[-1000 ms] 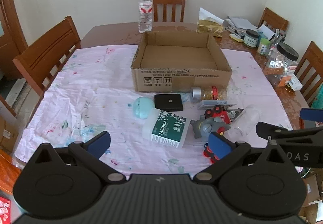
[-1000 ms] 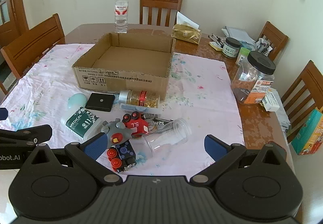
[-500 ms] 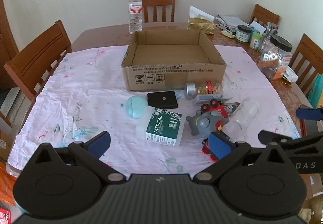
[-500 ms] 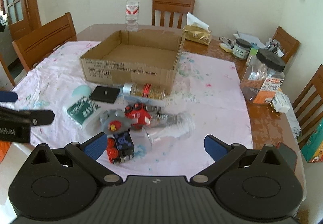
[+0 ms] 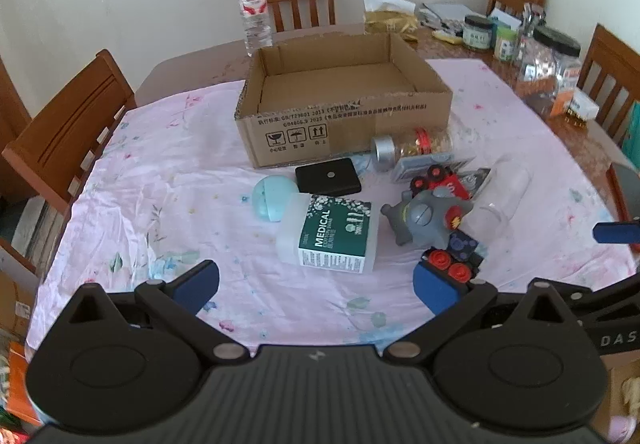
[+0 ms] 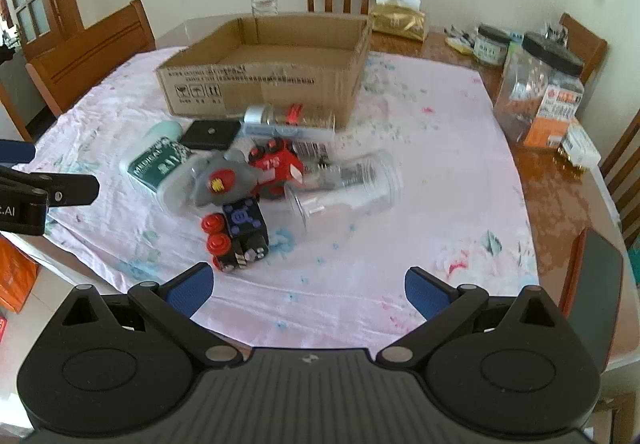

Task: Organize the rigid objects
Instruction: 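Reach the left gripper to the MEDICAL tub while the right gripper approaches the clear jar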

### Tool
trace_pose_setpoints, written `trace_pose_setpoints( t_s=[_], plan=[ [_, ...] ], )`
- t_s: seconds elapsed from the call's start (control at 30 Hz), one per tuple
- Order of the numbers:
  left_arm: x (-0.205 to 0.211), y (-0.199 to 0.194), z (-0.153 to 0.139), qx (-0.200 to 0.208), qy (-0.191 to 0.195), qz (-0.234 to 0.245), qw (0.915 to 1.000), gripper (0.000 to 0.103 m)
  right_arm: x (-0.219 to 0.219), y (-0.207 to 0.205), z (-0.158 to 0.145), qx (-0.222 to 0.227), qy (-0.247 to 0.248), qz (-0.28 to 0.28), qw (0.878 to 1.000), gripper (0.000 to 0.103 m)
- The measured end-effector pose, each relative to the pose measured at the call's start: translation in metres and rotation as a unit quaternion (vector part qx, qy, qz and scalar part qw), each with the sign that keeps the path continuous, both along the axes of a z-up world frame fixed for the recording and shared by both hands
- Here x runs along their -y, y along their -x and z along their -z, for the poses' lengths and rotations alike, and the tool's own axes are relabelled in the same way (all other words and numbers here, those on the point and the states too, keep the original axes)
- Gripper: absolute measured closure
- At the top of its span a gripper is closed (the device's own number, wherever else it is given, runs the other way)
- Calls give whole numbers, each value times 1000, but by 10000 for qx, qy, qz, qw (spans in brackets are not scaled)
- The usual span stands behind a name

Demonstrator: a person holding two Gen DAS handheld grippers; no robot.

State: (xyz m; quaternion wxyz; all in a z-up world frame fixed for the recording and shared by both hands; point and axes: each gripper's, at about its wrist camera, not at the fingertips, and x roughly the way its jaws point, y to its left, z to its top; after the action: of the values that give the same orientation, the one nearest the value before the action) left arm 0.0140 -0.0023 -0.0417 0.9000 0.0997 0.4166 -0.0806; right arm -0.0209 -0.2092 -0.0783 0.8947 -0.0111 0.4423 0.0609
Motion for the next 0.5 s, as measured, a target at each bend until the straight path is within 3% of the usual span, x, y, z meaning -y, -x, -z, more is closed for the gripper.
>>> trace_pose_setpoints(
  t_s=[0.5],
  plan=[
    [4, -55, 47, -248, 41, 749, 9969, 1, 1, -19, 11, -289, -64, 785, 9965, 0]
  ],
)
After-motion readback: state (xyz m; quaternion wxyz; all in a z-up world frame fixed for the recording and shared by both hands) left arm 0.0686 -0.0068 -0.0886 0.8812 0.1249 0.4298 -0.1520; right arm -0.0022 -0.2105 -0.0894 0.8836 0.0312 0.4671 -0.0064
